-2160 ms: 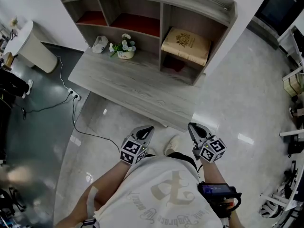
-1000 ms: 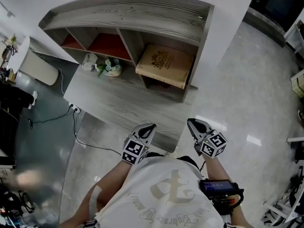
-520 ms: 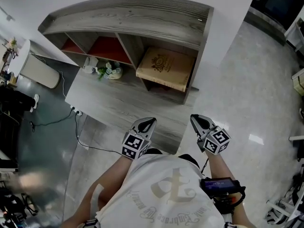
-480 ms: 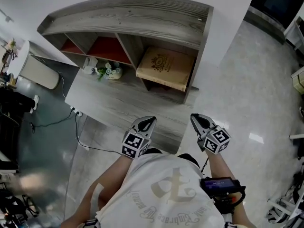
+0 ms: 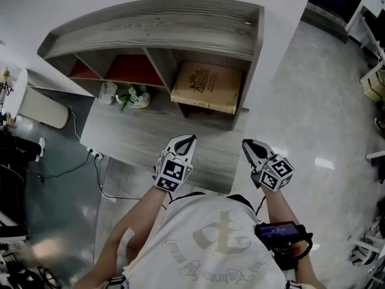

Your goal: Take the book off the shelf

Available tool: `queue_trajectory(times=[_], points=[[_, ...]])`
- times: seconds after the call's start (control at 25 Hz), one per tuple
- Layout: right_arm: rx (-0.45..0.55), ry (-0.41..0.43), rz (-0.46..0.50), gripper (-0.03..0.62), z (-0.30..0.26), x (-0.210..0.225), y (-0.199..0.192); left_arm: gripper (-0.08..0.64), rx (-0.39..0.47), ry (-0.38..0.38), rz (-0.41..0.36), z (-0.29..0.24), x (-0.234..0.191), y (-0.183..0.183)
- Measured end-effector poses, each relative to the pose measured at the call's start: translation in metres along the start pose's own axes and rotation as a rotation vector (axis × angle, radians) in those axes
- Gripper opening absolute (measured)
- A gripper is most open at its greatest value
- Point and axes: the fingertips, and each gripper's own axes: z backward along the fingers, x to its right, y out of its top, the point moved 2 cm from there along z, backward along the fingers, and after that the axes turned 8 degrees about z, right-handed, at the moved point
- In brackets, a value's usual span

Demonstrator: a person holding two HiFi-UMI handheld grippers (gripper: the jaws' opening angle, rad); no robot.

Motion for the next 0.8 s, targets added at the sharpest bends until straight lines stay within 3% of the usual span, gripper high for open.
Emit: queue_trajectory(times=[0.2, 0.28, 0.44, 0.64, 0.8], points=[[0.019, -0.035, -0.011, 0.005, 0.001, -0.004, 0.001, 0.025, -0.004, 0.026, -0.14, -0.003, -0.009, 0.012], [0.023, -0.047, -0.009, 0.005, 0.003, -0.007, 0.001, 0.106, -0.005, 0.022, -0.198, -0.005, -0.008, 0.018], [0.034, -0.067, -0.008, 0.005, 0.009, -0.009, 0.005, 0.174, 0.011, 0.04, -0.325, -0.011, -0.01, 0.038], [0.037, -0.094, -0.018, 0.005, 0.021, -0.012, 0.004, 0.237, 0.019, 0.07, -0.512, -0.02, -0.011, 0.059], [0.038, -0.114, -0.025, 0.004, 0.033, -0.012, 0.004, 0.245, -0.005, 0.098, -0.66, -0.032, -0.016, 0.071]])
